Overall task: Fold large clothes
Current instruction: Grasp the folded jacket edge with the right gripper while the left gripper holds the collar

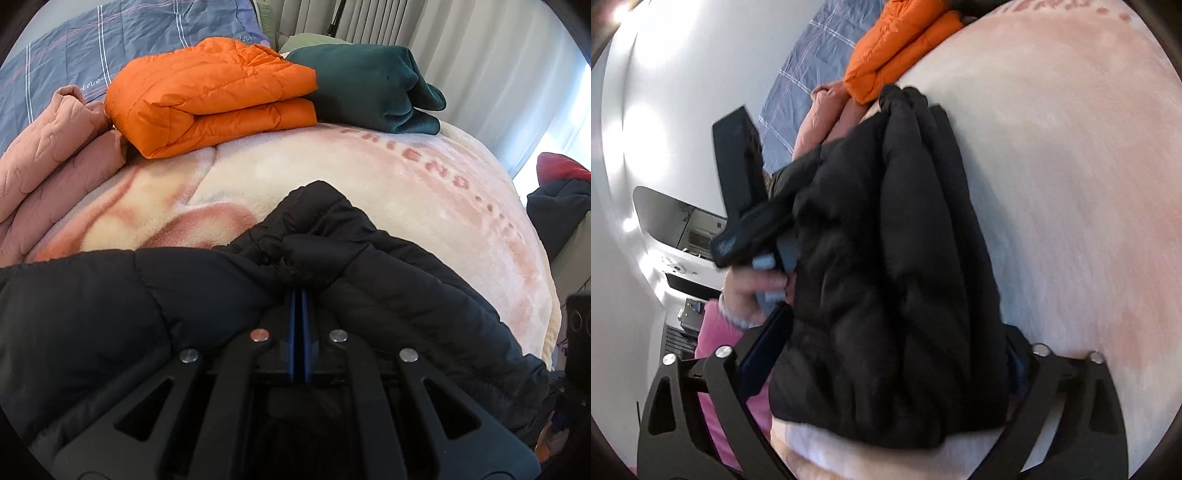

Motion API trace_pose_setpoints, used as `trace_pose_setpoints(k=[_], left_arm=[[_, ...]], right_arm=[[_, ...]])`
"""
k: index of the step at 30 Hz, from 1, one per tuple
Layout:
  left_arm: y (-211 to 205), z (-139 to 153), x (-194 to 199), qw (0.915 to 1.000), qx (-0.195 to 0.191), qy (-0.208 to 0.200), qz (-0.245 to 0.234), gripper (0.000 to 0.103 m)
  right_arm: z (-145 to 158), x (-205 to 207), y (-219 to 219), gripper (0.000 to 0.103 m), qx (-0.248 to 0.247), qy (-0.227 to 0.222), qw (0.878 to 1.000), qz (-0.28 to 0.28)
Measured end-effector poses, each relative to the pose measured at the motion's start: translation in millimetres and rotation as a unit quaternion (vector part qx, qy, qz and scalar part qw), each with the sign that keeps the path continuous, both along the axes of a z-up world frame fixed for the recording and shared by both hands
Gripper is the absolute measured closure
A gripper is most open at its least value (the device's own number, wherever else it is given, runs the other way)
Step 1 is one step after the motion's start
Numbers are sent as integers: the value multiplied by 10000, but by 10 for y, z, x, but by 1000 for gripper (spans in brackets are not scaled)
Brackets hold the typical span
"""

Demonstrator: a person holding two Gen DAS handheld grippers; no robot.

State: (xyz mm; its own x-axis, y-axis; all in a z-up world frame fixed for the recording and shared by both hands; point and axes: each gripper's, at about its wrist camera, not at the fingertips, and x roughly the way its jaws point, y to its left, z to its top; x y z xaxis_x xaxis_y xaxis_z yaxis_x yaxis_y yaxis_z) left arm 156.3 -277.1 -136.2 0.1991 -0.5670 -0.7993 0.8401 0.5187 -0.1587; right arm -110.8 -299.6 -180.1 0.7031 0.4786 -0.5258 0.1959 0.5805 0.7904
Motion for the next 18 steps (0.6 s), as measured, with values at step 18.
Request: trace_pose_setpoints(k=[18], left_arm=[[-3, 55, -44, 9999, -32, -117, 18, 99]], right_arm=[[-109, -116, 105, 54, -561, -66, 9984, 3]])
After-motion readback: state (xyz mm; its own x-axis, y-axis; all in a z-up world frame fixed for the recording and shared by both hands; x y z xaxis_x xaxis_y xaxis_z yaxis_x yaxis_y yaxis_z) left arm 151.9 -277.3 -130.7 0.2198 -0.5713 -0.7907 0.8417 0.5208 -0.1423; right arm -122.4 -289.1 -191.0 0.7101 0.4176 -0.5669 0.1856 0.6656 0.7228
